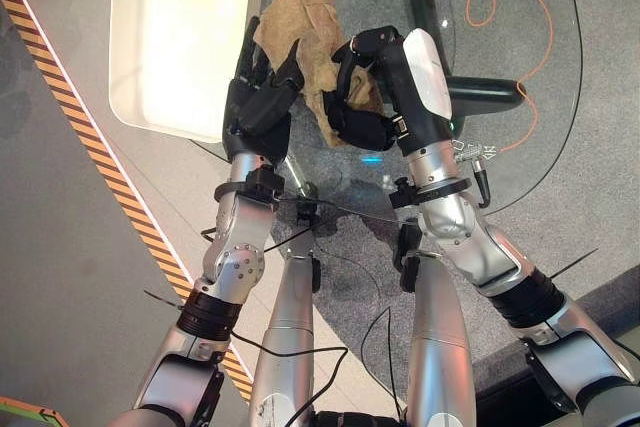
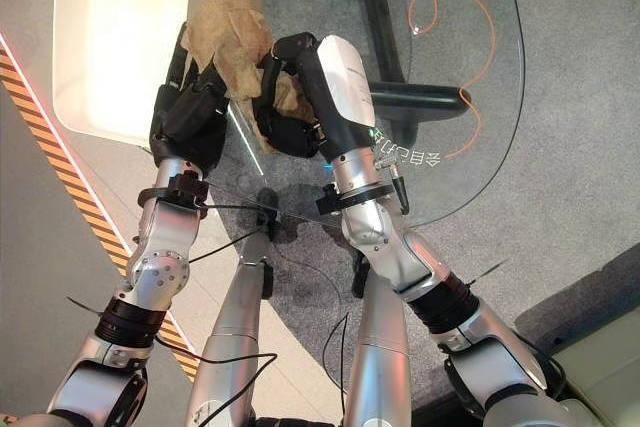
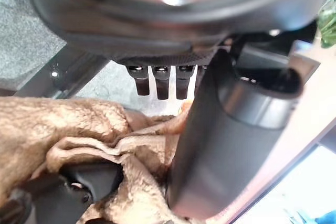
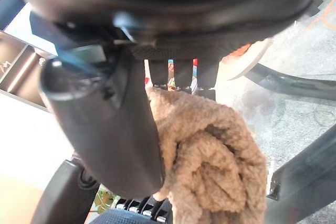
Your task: Wipe the table with a cloth and put it in the basket.
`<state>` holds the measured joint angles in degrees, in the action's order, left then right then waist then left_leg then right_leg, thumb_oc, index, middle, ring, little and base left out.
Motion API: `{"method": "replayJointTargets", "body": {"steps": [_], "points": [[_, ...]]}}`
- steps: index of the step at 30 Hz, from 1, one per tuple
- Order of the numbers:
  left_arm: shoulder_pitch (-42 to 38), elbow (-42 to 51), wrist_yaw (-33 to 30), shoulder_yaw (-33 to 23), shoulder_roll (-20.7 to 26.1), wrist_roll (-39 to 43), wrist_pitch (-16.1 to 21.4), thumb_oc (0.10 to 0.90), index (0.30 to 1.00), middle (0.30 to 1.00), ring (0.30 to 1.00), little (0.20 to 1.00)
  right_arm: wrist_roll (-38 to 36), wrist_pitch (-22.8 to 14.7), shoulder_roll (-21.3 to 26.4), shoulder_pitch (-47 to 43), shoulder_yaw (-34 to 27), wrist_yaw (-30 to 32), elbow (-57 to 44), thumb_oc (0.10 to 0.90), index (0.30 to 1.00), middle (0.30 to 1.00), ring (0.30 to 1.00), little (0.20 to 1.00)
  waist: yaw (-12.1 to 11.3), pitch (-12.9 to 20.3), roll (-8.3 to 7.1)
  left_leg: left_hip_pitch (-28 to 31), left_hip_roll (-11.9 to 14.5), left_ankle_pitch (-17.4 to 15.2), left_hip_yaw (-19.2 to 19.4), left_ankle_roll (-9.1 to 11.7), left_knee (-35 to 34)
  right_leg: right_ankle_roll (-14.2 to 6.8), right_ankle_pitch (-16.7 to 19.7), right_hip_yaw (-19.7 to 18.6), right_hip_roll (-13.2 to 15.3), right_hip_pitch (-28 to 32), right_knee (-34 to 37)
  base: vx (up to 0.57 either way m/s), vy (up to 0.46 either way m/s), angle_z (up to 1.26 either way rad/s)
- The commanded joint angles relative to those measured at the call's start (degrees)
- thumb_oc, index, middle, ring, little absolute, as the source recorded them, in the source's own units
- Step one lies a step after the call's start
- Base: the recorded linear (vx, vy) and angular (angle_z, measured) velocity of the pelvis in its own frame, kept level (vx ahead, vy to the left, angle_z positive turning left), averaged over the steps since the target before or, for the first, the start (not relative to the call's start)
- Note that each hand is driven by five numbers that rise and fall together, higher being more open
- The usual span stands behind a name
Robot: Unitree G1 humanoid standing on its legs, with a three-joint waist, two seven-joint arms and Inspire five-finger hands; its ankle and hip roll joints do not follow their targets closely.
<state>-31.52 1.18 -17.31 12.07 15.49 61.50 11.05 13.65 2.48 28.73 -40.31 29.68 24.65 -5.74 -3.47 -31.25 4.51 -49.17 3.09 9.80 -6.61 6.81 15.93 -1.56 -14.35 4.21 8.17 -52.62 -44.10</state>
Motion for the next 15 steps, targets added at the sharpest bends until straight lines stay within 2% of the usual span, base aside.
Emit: {"method": "replayJointTargets", "body": {"steps": [1,12,13,14,15], "points": [[-6.1,3.9,0.8,-3.1,-0.9,-4.3,3.8,0.800,0.900,0.900,0.900,0.900,3.6,-6.0,-5.3,-11.0,-0.4,1.6,-7.7,0.100,0.300,0.300,0.300,0.200,0.0,1.5,-0.79,1.7,-7.4,-9.8,5.9,-7.4,6.9,-0.9,10.0,3.4,-4.3,3.0,15.6,0.00,0.000,0.00],[-6.2,4.6,4.6,-2.3,-0.7,-4.5,0.9,0.800,0.900,0.900,0.900,0.900,3.6,-6.3,-5.2,-10.6,-0.6,0.7,-8.0,0.100,0.300,0.300,0.300,0.200,0.1,1.5,-0.70,1.6,-7.4,-9.9,6.0,-7.5,6.9,-0.8,10.0,3.4,-4.3,3.0,15.5,0.00,0.000,0.00],[-6.3,4.5,5.1,-2.1,-0.7,-4.6,0.5,0.652,0.773,0.773,0.773,0.752,3.7,-6.4,-5.3,-10.6,-0.5,0.7,-7.9,0.100,0.300,0.300,0.300,0.200,0.2,1.5,-0.71,1.6,-7.4,-9.9,6.1,-7.5,7.0,-0.8,9.9,3.4,-4.3,2.9,15.4,0.00,0.000,0.00],[-6.3,4.4,5.4,-2.0,-0.6,-4.6,0.2,0.578,0.709,0.709,0.709,0.678,3.5,-6.5,-5.2,-10.6,-0.5,0.7,-7.9,0.100,0.300,0.300,0.300,0.200,0.2,1.5,-0.72,1.7,-7.4,-9.9,6.1,-7.5,7.0,-0.8,9.9,3.4,-4.3,2.9,15.4,0.00,0.000,0.00],[-6.4,4.4,5.8,-1.9,-0.5,-4.8,0.0,0.443,0.594,0.594,0.594,0.543,3.4,-6.5,-5.2,-10.7,-0.6,0.5,-8.0,0.100,0.300,0.300,0.300,0.200,0.2,1.5,-0.73,1.8,-7.3,-10.0,6.1,-7.5,6.9,-0.8,9.9,3.4,-4.4,3.0,15.5,0.00,0.000,0.00]]}}
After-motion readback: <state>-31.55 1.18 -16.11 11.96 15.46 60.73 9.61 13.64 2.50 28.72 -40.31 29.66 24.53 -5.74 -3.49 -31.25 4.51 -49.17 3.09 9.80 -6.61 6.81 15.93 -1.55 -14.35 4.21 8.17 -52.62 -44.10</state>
